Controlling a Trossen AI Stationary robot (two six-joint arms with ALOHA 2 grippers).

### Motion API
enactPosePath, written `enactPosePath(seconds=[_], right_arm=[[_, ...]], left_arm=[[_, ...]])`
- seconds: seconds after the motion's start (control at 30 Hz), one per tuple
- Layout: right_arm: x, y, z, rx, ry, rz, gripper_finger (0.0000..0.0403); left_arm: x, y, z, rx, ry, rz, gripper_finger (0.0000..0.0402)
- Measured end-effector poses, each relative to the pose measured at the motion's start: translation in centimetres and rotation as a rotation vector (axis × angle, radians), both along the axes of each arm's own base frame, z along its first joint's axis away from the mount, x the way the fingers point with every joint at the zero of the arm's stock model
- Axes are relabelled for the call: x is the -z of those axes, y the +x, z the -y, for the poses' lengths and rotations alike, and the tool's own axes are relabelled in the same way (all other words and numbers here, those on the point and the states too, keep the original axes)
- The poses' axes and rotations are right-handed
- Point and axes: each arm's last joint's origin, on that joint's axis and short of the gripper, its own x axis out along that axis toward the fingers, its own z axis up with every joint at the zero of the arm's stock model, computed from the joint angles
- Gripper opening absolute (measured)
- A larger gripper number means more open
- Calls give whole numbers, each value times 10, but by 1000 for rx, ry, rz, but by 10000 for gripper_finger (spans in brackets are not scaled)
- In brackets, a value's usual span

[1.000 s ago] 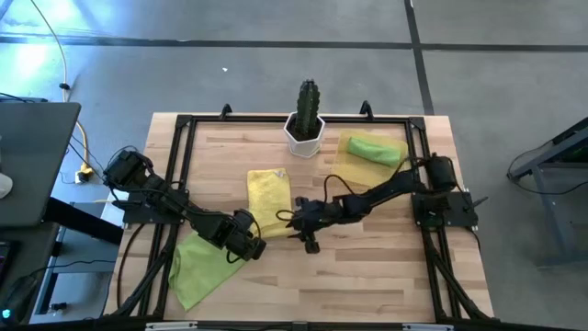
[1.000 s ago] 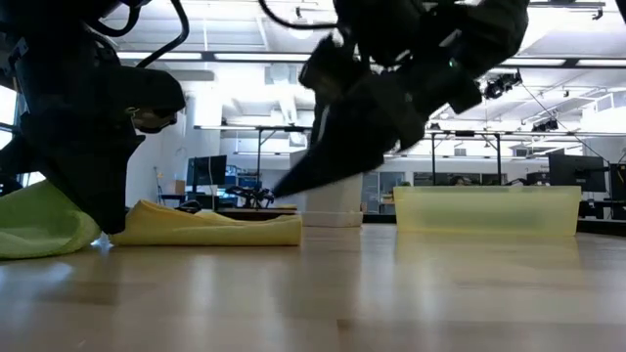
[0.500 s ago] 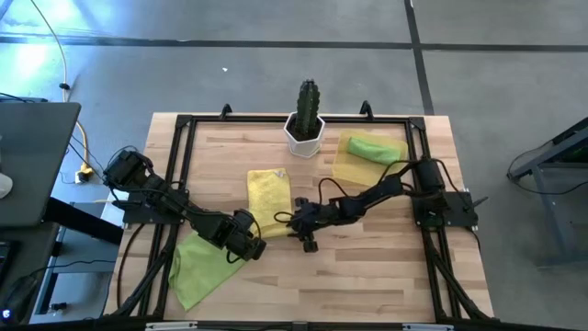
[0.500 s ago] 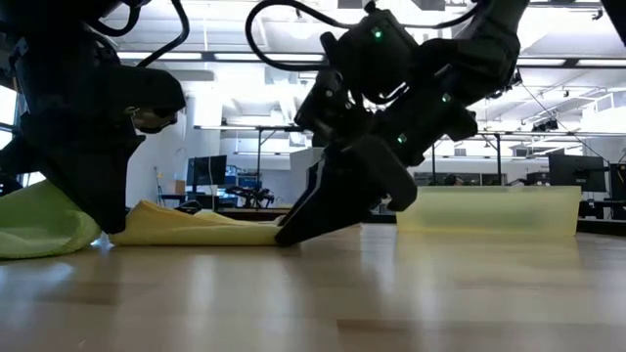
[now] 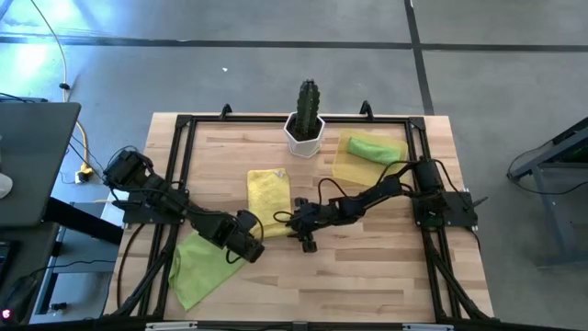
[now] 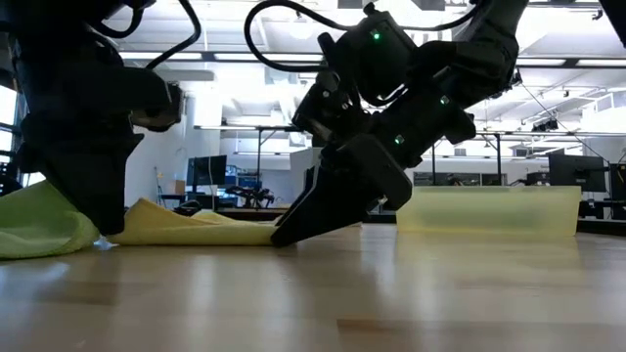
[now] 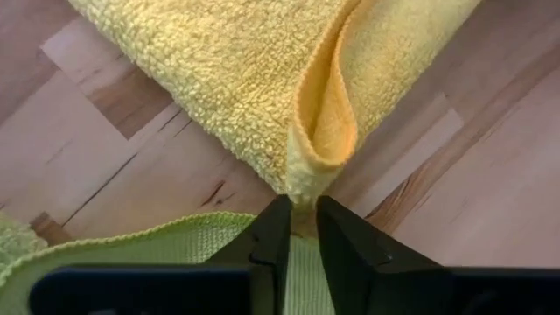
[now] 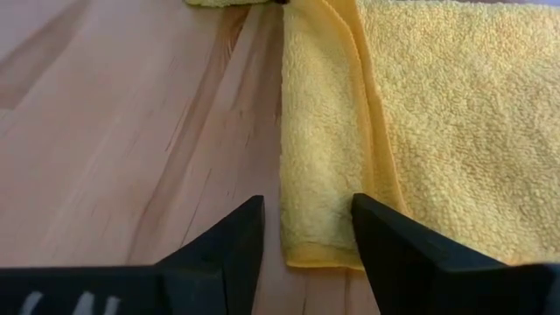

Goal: Roll microfiber towels into tight, uniform cylinder then place into a basket
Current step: Roll the yellow towel

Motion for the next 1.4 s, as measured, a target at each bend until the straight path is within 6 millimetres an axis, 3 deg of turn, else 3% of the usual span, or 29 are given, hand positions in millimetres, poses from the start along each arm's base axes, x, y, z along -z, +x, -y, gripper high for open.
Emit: enactPosePath(seconds=[0.17,0.4,0.6,0.7,0.9,1.4], right_arm=[[1,0,0,2,1,-6,170],[1,-1,0,33,38,-16,170],[1,0,0,40,36,-11,170],[2,0,0,52,25,-8,170],[1,0,0,62,35,-1,170],[1,1,1,69,41,8,170]], left_arm=[[-4,2,-4,106,-30,-61,99],[-40,14,-10,316,31,-198,131],[-52,32,0,537,141,-35,132],[-47,40,8,660,232,30,132],[-31,33,8,756,292,-40,131],[2,13,-18,705,213,-157,131]])
